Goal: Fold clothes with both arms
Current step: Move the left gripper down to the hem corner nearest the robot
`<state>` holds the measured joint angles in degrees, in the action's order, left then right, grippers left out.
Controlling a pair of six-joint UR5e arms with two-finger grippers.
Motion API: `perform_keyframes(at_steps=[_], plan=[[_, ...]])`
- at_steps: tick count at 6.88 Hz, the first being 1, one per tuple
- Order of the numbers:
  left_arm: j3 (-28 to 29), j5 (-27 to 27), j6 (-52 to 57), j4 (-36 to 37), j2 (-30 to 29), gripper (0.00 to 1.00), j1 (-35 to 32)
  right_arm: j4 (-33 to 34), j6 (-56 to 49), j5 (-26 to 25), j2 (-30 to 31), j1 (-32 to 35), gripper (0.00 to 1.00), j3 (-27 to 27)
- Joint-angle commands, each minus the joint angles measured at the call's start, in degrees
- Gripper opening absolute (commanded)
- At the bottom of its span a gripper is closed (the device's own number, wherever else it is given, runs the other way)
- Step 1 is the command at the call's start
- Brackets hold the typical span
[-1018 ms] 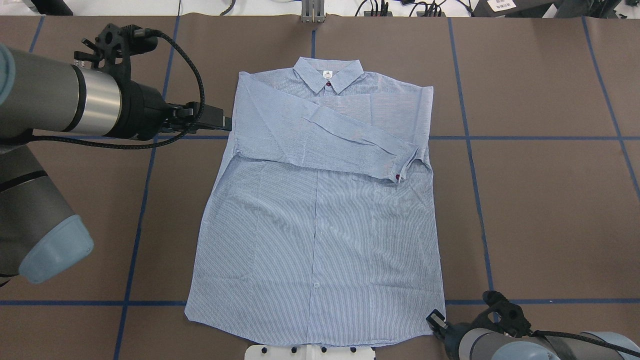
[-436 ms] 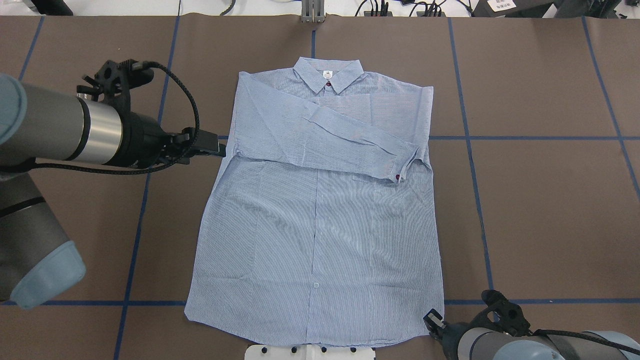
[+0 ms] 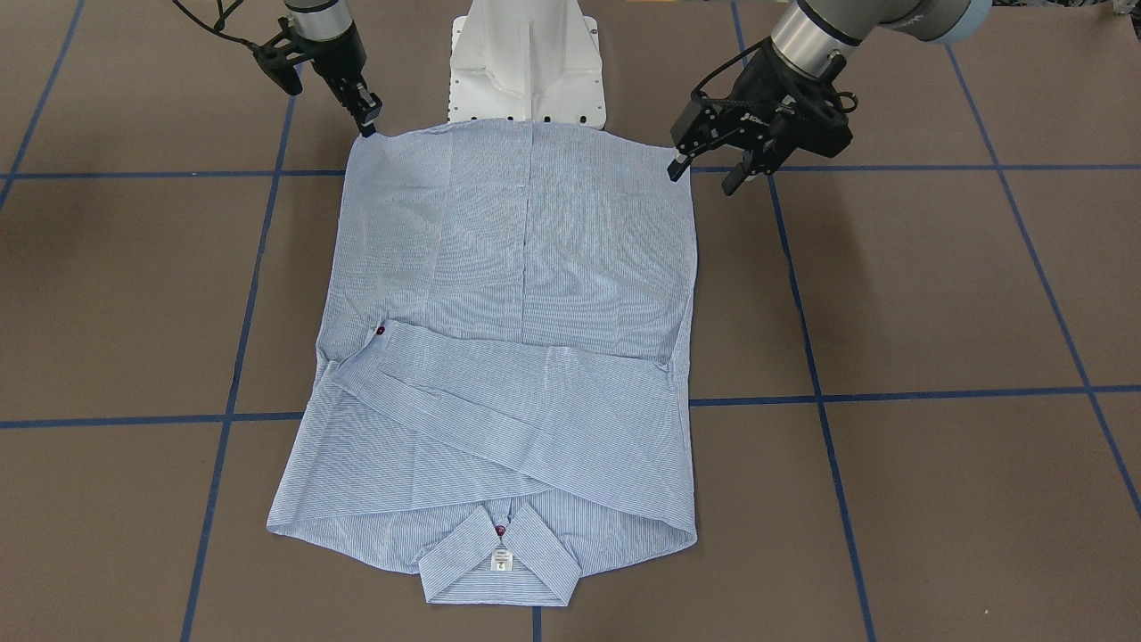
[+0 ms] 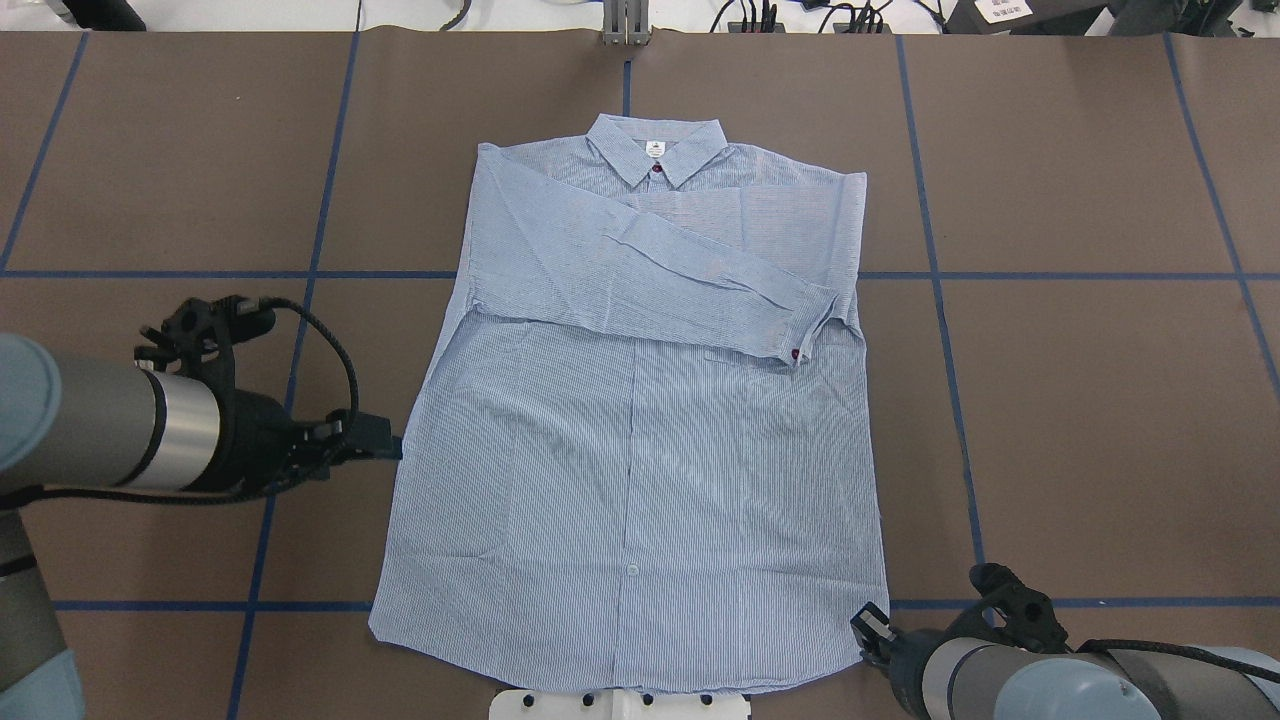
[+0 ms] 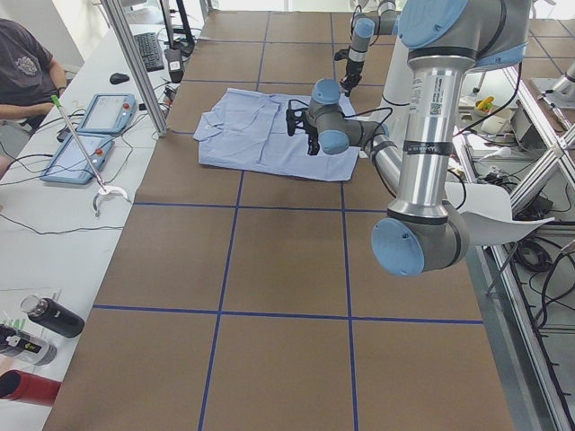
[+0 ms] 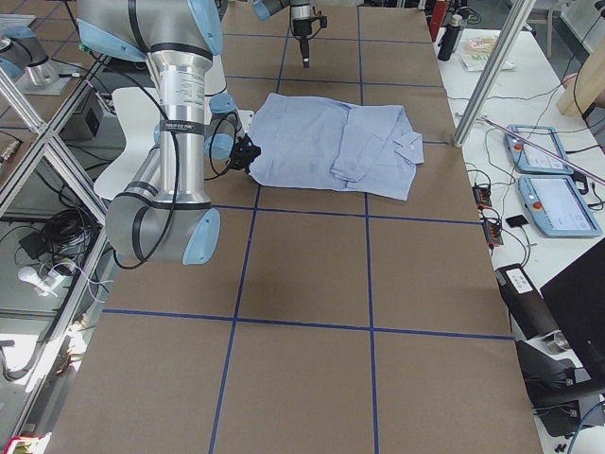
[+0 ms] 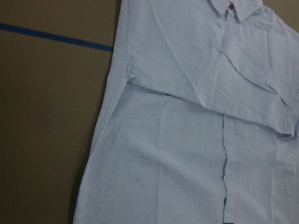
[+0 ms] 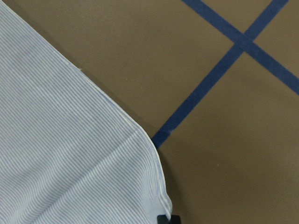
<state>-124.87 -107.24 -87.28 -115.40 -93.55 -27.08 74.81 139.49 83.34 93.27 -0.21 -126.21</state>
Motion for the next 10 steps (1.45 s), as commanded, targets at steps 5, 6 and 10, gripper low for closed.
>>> perform_keyframes(at_steps=[5,6,10], plan=[[2.69,14.26,-10.8,3.25,3.55,0.74,17.49,0.07,-0.27,0.07,0.07,0.04,0.0,-0.17],[3.48,14.26,-10.81,3.25,3.46,0.72,17.5,0.07,-0.27,0.07,0.07,0.04,0.0,-0.26],[5.77,14.26,-11.25,3.25,1.63,0.69,19.7,0.07,-0.27,0.07,0.07,0.13,0.0,-0.26]])
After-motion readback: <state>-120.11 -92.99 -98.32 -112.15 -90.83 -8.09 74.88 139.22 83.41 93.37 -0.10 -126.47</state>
